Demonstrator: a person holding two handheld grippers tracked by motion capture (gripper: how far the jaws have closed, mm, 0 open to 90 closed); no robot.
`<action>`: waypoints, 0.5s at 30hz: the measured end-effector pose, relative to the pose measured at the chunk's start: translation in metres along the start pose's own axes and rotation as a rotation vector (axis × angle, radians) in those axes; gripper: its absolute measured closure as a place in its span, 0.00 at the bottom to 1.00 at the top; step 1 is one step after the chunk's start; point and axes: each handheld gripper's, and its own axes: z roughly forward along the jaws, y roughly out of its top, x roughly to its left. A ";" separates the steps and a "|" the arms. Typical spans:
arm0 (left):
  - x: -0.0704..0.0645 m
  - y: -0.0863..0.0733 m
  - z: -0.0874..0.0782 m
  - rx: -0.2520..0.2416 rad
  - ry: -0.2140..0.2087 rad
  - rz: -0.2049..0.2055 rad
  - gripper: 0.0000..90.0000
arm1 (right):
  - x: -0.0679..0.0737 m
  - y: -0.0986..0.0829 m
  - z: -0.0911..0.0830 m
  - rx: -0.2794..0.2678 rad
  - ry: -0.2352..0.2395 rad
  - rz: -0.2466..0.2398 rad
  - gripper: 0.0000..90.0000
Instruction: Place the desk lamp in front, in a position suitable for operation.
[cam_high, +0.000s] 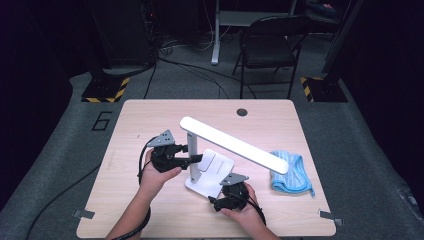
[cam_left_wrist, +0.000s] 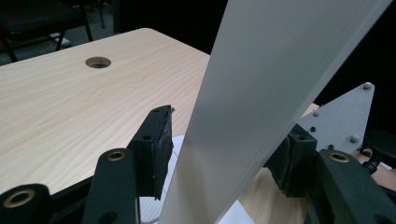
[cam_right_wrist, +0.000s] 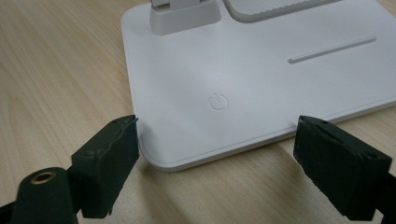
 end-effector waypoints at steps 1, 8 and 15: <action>0.000 0.000 0.001 -0.001 -0.001 0.000 0.51 | 0.000 0.000 0.000 0.000 0.000 0.000 0.15; -0.003 0.001 0.006 0.017 -0.012 0.049 0.50 | 0.000 0.001 0.001 0.000 -0.010 -0.014 0.15; -0.002 0.000 0.005 0.015 -0.031 0.048 0.50 | -0.005 0.000 -0.001 0.020 0.002 0.033 0.16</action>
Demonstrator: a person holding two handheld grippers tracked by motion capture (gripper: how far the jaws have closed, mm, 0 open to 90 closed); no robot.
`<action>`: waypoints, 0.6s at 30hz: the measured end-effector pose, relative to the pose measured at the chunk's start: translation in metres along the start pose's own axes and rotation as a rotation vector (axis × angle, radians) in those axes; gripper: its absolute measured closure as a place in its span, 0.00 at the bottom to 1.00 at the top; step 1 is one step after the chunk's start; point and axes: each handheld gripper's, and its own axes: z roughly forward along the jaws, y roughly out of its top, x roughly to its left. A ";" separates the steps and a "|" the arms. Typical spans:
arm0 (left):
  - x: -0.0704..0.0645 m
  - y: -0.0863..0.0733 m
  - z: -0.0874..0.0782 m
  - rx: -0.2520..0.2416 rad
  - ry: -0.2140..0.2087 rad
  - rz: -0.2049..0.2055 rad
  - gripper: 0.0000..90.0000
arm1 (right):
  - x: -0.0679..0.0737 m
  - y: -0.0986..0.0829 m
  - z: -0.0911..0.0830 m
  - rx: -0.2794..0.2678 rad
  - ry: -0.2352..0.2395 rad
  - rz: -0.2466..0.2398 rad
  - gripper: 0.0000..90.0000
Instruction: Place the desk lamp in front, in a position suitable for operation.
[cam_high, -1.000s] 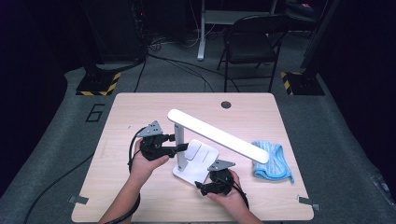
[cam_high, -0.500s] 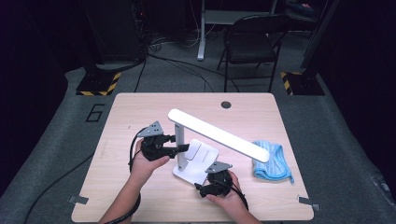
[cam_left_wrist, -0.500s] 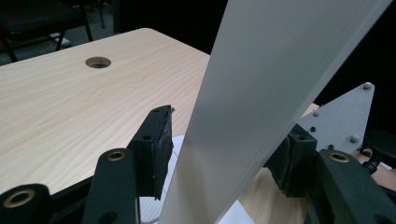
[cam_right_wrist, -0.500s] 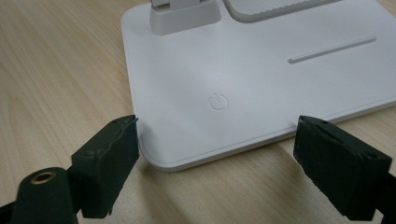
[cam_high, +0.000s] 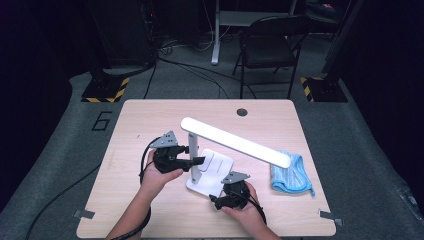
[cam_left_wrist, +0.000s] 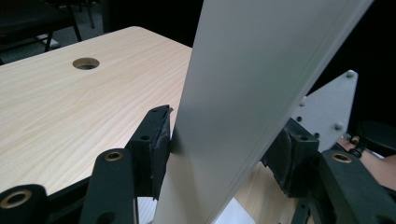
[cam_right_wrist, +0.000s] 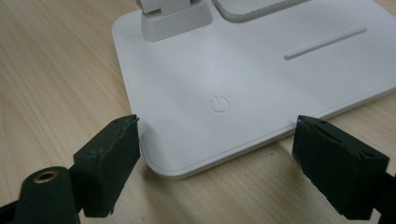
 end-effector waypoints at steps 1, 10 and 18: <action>0.000 0.000 0.000 0.003 -0.006 0.001 0.50 | 0.000 0.000 0.000 -0.003 -0.003 0.011 0.16; -0.004 0.000 0.002 0.007 -0.027 0.018 0.48 | -0.013 0.000 -0.001 -0.016 -0.009 0.043 0.17; -0.004 0.000 0.001 0.006 -0.049 0.002 0.48 | -0.025 -0.001 -0.004 -0.028 -0.015 0.047 0.17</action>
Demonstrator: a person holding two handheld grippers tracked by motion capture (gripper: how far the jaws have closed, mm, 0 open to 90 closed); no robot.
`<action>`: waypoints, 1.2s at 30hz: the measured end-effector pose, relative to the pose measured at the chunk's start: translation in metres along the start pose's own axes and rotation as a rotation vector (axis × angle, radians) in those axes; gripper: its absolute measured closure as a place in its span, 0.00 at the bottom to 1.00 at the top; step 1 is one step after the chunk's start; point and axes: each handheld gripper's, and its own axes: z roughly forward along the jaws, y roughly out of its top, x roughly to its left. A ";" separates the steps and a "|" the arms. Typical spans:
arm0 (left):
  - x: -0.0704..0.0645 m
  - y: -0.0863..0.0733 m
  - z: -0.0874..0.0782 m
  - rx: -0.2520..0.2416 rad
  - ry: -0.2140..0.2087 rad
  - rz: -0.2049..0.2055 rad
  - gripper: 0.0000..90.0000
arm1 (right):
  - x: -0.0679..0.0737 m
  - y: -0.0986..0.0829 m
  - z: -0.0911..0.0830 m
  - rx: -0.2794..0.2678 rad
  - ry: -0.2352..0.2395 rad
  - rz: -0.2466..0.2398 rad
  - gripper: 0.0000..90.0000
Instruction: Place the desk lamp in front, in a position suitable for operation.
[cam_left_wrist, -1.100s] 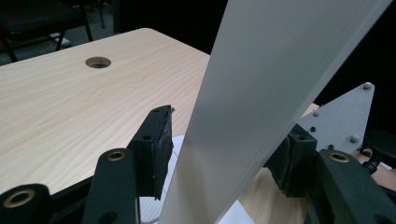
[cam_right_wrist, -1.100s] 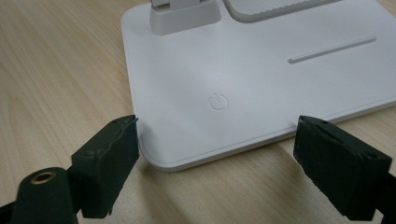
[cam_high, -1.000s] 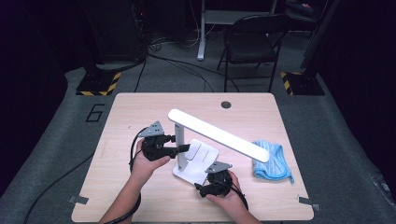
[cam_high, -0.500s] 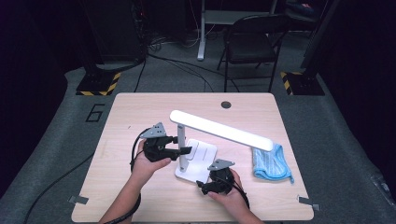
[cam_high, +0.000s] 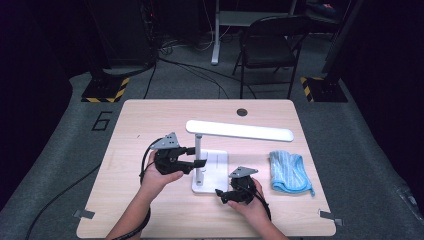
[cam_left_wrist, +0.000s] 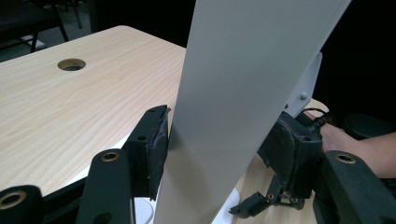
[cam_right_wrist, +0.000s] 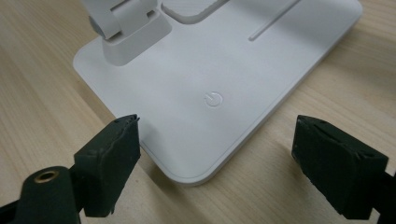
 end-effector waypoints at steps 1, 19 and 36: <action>0.000 0.000 0.000 0.000 -0.007 -0.002 0.48 | -0.001 0.000 -0.001 0.001 -0.004 0.009 0.17; 0.001 -0.001 -0.002 0.003 -0.013 0.020 0.53 | -0.006 -0.001 -0.004 0.009 -0.019 0.037 0.19; 0.000 0.000 -0.005 0.021 -0.029 0.042 0.54 | -0.004 0.000 -0.031 -0.031 0.018 -0.006 0.29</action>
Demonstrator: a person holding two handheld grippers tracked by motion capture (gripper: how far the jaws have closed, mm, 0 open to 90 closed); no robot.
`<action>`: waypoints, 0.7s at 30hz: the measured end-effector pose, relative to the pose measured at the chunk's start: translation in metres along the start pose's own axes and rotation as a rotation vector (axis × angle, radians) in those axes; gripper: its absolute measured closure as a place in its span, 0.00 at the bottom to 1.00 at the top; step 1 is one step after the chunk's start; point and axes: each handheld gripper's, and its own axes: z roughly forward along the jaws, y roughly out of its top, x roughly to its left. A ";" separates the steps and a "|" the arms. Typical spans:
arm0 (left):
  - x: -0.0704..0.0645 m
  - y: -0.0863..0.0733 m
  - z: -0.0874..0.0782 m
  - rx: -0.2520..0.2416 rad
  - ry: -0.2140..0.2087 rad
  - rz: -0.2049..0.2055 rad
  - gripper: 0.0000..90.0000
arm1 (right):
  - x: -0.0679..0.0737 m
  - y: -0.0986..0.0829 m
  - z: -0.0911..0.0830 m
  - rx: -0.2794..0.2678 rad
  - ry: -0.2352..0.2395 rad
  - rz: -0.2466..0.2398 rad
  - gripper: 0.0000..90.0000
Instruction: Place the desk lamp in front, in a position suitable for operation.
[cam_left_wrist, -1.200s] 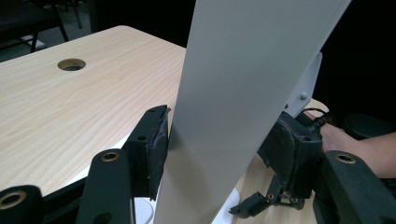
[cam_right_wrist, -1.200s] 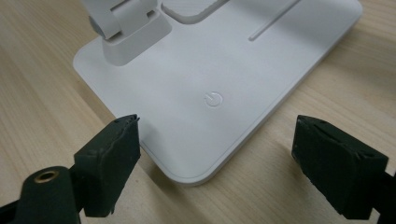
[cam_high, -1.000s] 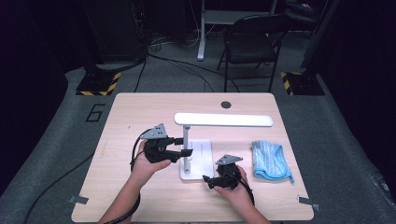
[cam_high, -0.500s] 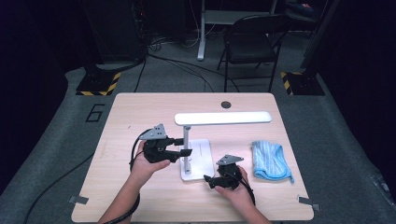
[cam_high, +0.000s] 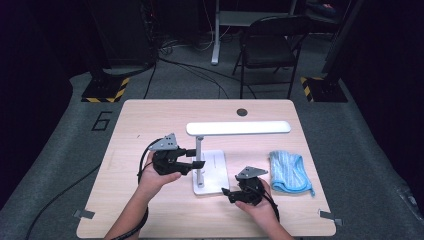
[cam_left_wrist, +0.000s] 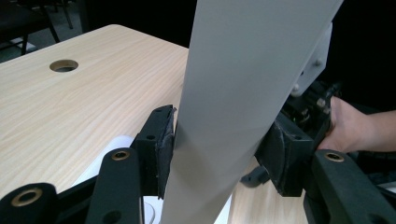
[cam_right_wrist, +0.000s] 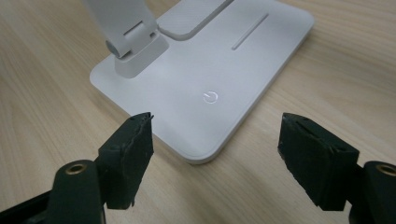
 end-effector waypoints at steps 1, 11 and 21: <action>-0.001 -0.001 0.000 -0.007 0.002 -0.003 0.54 | -0.003 0.000 -0.007 -0.010 -0.017 0.005 0.29; -0.004 -0.001 0.001 -0.006 0.002 -0.016 0.54 | -0.050 -0.009 -0.042 -0.070 -0.207 0.059 0.30; -0.007 0.000 0.004 0.000 -0.028 -0.017 0.52 | -0.097 -0.026 -0.072 -0.087 -0.411 0.154 0.30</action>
